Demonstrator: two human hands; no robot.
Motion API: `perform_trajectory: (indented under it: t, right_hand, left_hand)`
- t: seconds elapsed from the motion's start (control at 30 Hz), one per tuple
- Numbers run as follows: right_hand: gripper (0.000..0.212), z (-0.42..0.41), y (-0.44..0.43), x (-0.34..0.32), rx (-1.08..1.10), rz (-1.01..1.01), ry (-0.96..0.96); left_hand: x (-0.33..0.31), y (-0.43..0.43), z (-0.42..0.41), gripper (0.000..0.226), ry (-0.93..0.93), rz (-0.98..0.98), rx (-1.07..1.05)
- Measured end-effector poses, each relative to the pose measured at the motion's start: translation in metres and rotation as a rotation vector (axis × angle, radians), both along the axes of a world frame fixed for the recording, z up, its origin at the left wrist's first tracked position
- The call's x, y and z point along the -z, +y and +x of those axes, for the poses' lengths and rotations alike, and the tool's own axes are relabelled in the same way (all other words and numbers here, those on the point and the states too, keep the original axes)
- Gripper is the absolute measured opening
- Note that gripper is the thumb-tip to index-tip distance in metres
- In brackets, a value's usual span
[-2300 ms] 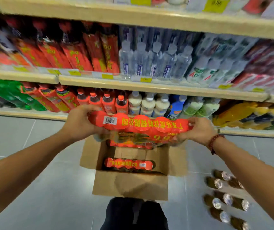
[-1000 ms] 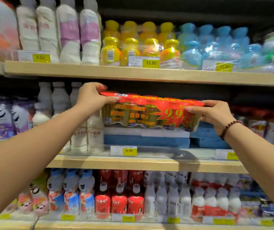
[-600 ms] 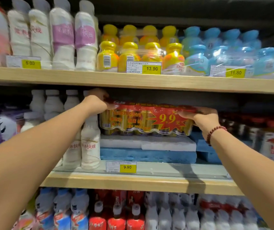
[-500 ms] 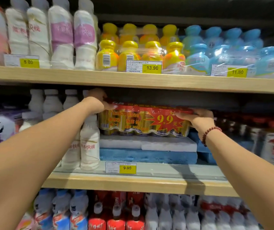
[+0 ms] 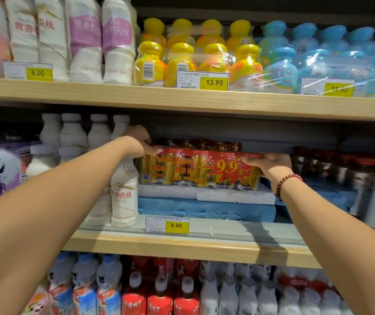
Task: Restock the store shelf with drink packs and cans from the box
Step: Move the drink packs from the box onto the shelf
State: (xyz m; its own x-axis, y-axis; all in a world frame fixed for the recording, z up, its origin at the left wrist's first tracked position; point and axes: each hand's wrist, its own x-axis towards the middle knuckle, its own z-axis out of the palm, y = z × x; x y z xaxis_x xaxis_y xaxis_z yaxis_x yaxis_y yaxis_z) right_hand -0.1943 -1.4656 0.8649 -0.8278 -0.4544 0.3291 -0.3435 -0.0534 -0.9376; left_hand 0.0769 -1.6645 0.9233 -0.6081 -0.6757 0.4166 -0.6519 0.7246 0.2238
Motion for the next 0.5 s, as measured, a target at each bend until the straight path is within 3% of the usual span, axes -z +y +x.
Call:
perform_trajectory:
  t: [0.1, 0.2, 0.4, 0.5]
  right_hand:
    - [0.103, 0.017, 0.005, -0.001, -0.006, 0.016, -0.013]
    - [0.079, 0.029, 0.007, -0.003, 0.034, 0.042, -0.008]
    - [0.099, 0.028, 0.006, 0.000, 0.080, 0.133, 0.029]
    - [0.084, 0.032, 0.008, 0.000, 0.078, 0.196, 0.054]
  left_hand:
    - [0.005, 0.000, -0.002, 0.045, -0.083, -0.030, 0.007]
    - [0.008, 0.002, -0.002, 0.041, -0.142, -0.065, -0.005]
    - [0.007, 0.012, 0.000, 0.041, -0.296, -0.140, -0.065]
    - [0.011, 0.013, -0.003, 0.039, -0.320, -0.164, -0.126]
